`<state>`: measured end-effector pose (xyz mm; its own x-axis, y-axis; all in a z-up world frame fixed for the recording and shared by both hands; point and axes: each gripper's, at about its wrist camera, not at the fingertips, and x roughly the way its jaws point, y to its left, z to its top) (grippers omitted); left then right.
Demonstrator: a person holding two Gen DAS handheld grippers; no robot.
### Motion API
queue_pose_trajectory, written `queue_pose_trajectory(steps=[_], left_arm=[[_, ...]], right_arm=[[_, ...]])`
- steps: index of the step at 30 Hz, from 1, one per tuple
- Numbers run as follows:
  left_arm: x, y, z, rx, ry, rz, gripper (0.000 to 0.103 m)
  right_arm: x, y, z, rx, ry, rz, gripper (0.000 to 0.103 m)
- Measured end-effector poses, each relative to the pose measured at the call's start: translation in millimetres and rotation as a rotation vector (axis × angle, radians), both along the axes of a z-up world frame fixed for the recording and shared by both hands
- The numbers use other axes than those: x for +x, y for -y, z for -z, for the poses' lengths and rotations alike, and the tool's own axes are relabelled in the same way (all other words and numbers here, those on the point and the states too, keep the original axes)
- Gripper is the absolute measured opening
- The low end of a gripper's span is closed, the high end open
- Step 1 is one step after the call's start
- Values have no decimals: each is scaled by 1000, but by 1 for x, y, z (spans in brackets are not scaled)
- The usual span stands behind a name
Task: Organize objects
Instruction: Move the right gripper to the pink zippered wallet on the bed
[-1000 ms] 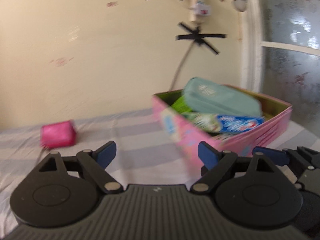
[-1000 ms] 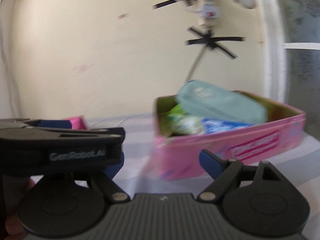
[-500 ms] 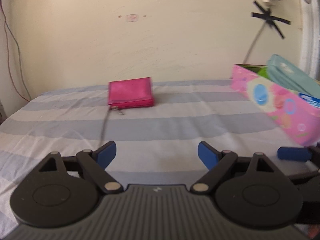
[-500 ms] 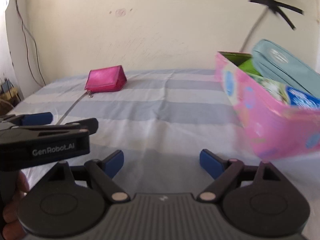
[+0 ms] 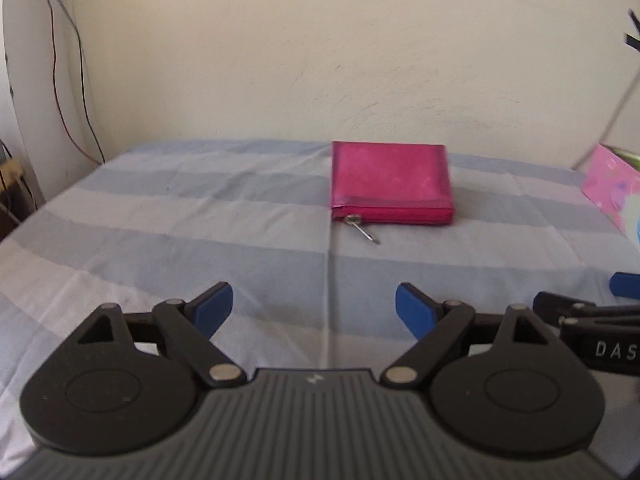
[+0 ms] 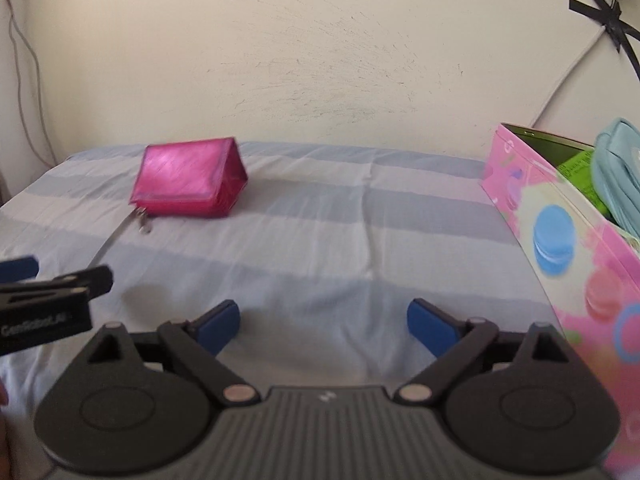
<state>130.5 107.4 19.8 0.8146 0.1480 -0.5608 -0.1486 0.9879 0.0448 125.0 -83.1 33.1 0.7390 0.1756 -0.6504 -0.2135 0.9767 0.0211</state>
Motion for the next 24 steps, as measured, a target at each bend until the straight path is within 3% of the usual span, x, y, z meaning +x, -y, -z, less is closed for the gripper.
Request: queue_pose_trajectory(steps=[4,8,14,24], left_arm=[[25,-4,3,5,-41,-5,90],[41,-14,5,-38,-63,-15,91],[44,-15,6,-49,-64,-2,93],[43,-30,5,-140,-40,37,99]], right_arm=[[25,-4,2,2,-8,21,95],[33,-1,3,33,-12,25,96],[27,23,1,202,7,40,94],[31,10,-1,140,-2,-6,96]])
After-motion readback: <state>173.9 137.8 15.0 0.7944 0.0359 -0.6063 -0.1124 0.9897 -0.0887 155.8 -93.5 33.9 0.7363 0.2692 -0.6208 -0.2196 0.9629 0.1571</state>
